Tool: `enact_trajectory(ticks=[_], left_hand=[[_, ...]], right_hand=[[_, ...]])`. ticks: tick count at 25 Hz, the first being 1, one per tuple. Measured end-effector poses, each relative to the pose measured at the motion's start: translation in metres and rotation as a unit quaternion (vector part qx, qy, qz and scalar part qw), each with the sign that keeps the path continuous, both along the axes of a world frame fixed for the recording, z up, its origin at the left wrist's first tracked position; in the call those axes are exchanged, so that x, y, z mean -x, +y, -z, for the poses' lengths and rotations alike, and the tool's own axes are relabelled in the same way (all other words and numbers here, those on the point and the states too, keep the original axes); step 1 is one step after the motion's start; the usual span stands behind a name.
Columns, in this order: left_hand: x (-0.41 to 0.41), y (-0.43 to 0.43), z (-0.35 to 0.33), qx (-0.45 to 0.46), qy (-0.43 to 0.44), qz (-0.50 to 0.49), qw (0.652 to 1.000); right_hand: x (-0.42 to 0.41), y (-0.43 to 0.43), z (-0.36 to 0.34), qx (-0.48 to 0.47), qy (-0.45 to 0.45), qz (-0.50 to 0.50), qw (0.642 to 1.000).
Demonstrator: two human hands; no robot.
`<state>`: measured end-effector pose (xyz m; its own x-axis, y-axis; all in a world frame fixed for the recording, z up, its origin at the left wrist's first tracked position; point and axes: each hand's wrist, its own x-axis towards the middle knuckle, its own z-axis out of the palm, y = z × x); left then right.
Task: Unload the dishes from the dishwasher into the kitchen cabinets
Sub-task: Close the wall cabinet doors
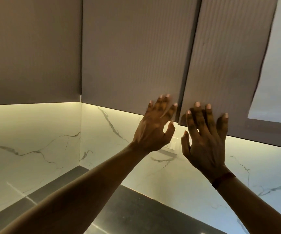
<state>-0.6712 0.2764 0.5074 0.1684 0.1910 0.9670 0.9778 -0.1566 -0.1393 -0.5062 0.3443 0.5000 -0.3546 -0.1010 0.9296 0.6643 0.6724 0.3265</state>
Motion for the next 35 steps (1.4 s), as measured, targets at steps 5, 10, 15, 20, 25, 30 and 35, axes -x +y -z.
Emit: enact_trajectory(ticks=[5, 10, 15, 20, 25, 30, 35], left_hand=[[0.058, -0.049, -0.008, -0.075, -0.418, 0.017, 0.905], [0.115, -0.087, -0.024, -0.043, -0.597, 0.028, 0.800], [0.165, -0.099, -0.027, -0.046, -0.692, 0.147, 0.705], [0.194, -0.101, -0.031, -0.071, -0.765, 0.424, 0.480], [0.218, -0.097, -0.036, -0.072, -0.730, 0.559, 0.386], [0.225, -0.092, -0.026, -0.059, -0.717, 0.556, 0.417], [0.221, -0.116, -0.013, -0.080, -0.704, 0.543, 0.450]], right_hand=[[0.068, -0.035, -0.024, -0.001, -0.096, -0.025, 0.995], [0.137, -0.053, -0.024, 0.006, -0.180, -0.039, 0.983], [0.186, -0.061, -0.024, 0.038, -0.216, -0.028, 0.975], [0.208, -0.061, -0.025, 0.059, -0.240, 0.009, 0.969], [0.207, -0.056, -0.026, 0.056, -0.277, 0.038, 0.958], [0.204, -0.065, -0.028, 0.066, -0.285, 0.044, 0.955], [0.197, -0.085, -0.022, 0.089, -0.275, 0.023, 0.957]])
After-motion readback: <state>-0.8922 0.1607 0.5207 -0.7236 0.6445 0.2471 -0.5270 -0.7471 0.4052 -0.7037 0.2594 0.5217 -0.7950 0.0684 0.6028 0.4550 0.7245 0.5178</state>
